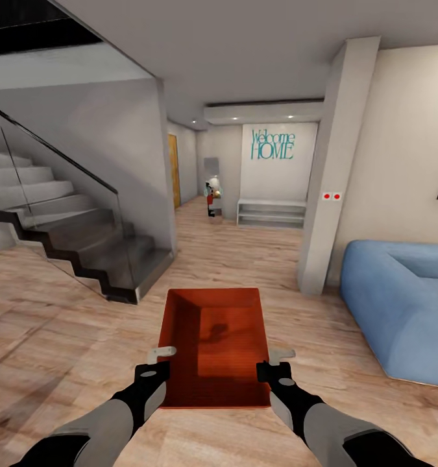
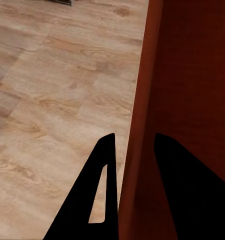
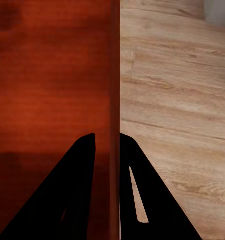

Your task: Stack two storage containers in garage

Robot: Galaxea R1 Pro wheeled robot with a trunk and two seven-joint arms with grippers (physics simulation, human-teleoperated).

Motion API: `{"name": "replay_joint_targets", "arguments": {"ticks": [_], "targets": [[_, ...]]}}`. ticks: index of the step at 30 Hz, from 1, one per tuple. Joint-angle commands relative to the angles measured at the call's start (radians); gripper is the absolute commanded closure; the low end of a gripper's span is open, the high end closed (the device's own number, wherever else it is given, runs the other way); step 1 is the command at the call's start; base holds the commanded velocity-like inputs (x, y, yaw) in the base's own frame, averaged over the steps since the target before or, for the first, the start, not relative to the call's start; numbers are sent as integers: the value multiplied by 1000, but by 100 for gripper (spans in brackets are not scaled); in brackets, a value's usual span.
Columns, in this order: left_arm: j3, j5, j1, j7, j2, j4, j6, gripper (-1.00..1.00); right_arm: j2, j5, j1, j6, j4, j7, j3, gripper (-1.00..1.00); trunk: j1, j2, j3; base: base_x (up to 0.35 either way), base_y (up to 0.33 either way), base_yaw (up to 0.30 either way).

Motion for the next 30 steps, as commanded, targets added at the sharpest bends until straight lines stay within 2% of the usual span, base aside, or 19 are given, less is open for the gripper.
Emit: {"name": "replay_joint_targets", "arguments": {"ticks": [1,30], "targets": [[19,7,0,5,36,3,-2,100,-6,-4,-2,-41,-2,-21,-65,100,1,-1,-1,326,0,0],[19,7,0,5,36,3,-2,100,-6,-4,-2,-41,-2,-21,-65,100,1,-1,-1,326,0,0]]}}
